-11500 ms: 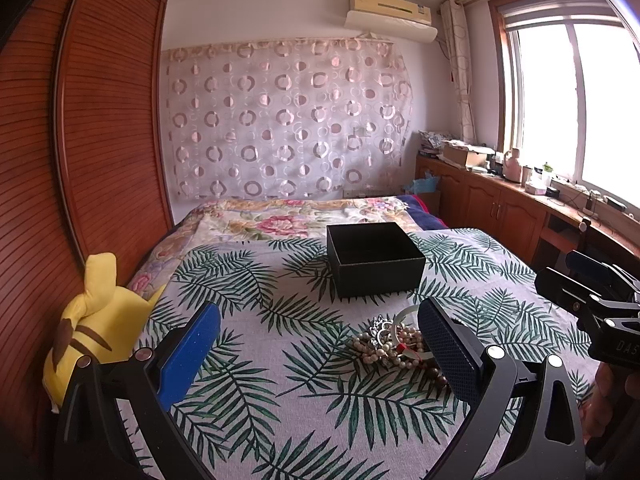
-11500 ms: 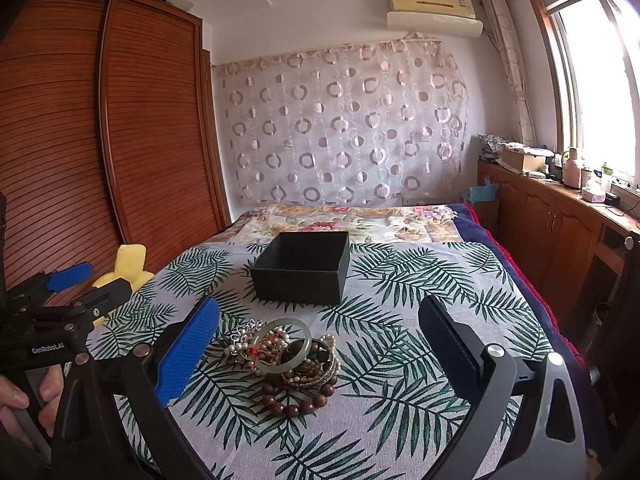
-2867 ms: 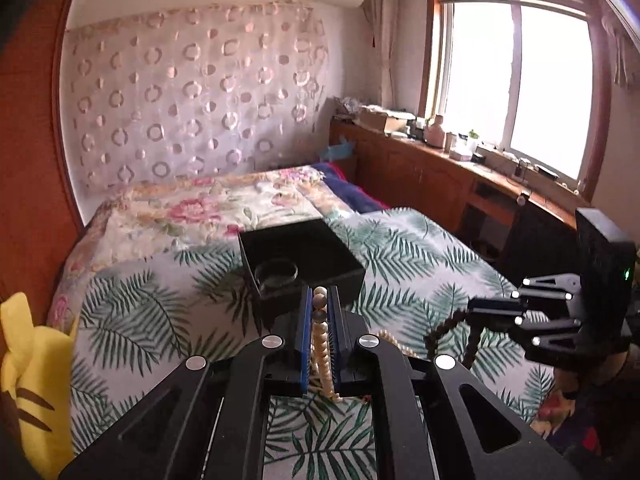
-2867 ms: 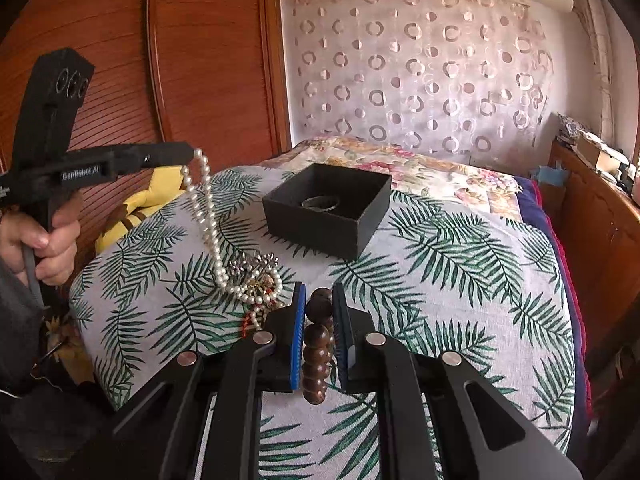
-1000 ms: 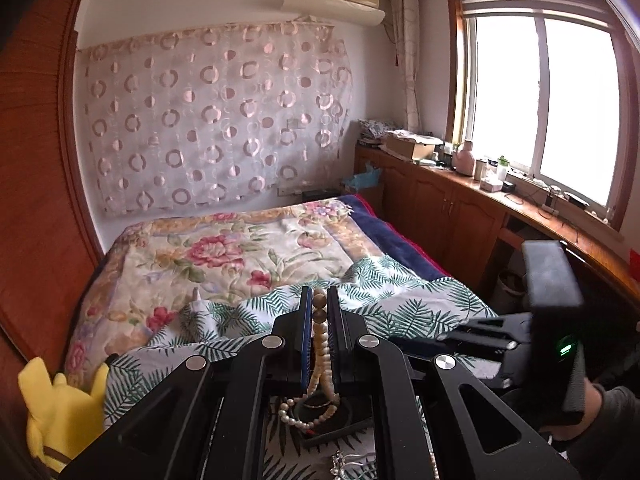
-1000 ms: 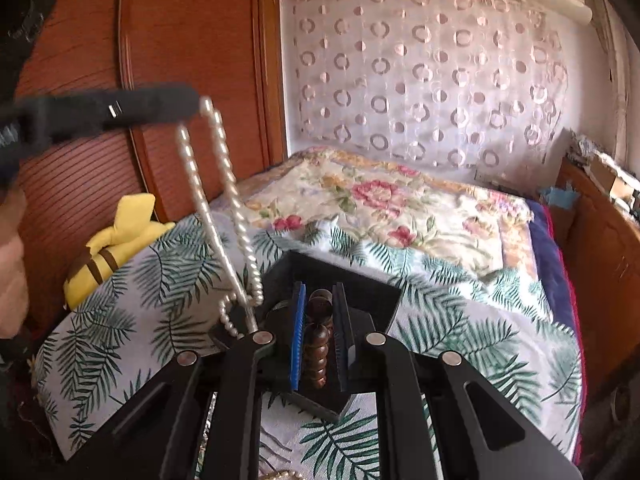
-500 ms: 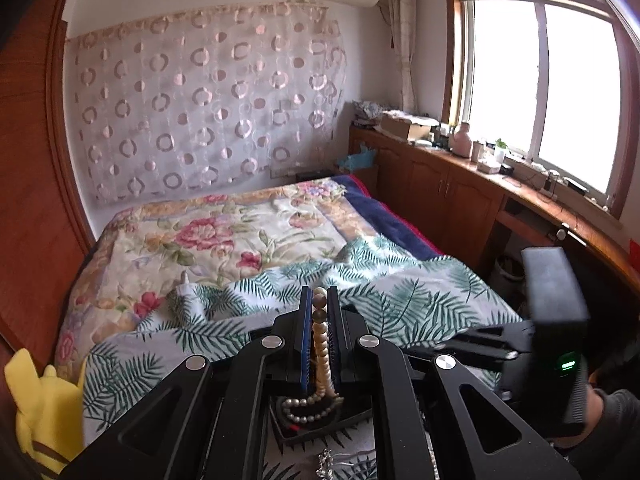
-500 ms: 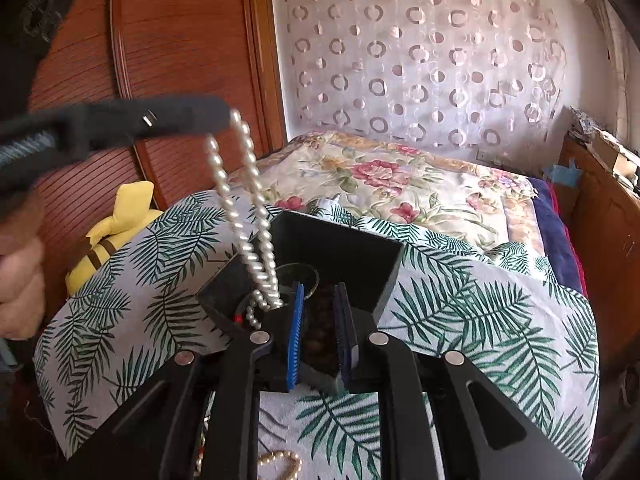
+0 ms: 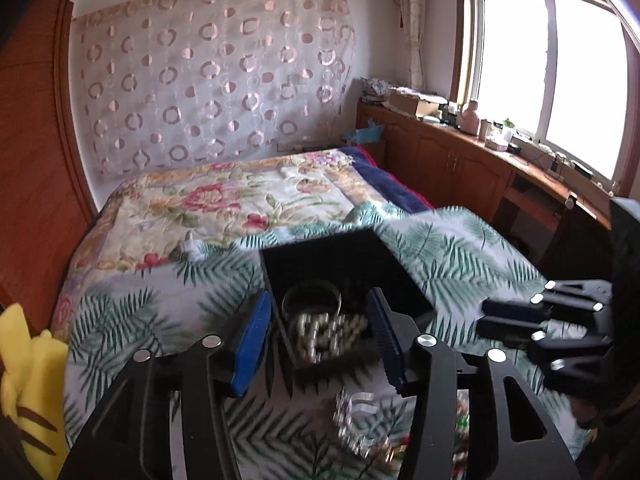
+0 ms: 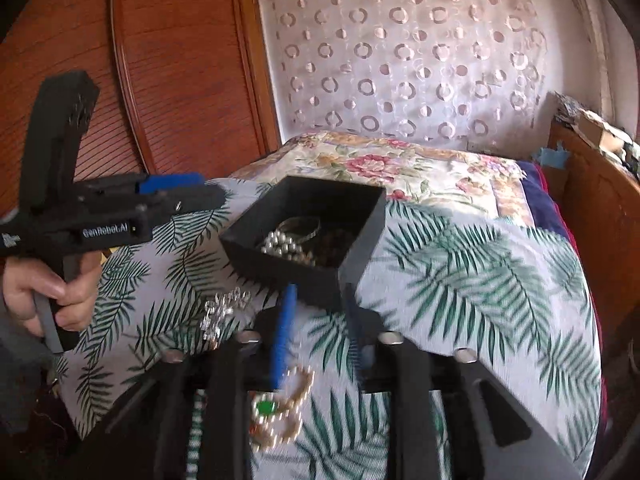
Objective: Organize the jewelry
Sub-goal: 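Grasp the silver hair comb with the left tool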
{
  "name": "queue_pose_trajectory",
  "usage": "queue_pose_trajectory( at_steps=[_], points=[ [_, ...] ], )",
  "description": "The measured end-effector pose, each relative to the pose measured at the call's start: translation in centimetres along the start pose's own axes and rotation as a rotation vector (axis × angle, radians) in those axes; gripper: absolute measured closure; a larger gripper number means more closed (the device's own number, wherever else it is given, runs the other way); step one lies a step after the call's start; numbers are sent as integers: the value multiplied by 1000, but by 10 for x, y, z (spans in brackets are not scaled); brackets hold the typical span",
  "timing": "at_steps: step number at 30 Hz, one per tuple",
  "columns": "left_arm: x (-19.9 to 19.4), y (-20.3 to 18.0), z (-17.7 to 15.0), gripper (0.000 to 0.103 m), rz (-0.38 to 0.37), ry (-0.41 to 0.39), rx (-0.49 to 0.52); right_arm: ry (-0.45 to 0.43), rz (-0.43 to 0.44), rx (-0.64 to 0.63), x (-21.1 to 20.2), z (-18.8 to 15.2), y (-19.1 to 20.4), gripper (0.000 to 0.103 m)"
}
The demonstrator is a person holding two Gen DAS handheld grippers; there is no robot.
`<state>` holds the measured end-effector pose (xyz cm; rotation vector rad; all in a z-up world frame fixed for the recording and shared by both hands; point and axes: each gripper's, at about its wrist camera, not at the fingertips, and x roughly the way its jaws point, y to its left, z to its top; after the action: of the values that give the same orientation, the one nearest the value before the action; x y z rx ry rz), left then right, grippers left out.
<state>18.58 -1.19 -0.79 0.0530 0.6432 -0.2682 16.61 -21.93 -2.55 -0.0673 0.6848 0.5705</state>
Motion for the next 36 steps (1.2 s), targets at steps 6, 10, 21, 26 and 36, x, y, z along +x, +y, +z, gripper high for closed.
queue_pose_trajectory(
  at_steps=[6,10,21,26,36],
  points=[
    [-4,5,-34,52,-10,40,-27,20,-27,3,-9,-26,7,60],
    [-4,5,-48,48,-12,63,-31,37,-42,-5,-13,-41,13,51],
    [23,-4,-69,48,-38,162,-31,89,-67,9,-16,-78,22,42],
    [37,-3,-72,59,-77,207,-69,100,-70,-2,-14,-85,26,42],
    [45,-5,-71,86,-121,225,-104,89,-69,2,-15,-85,27,42]
  ],
)
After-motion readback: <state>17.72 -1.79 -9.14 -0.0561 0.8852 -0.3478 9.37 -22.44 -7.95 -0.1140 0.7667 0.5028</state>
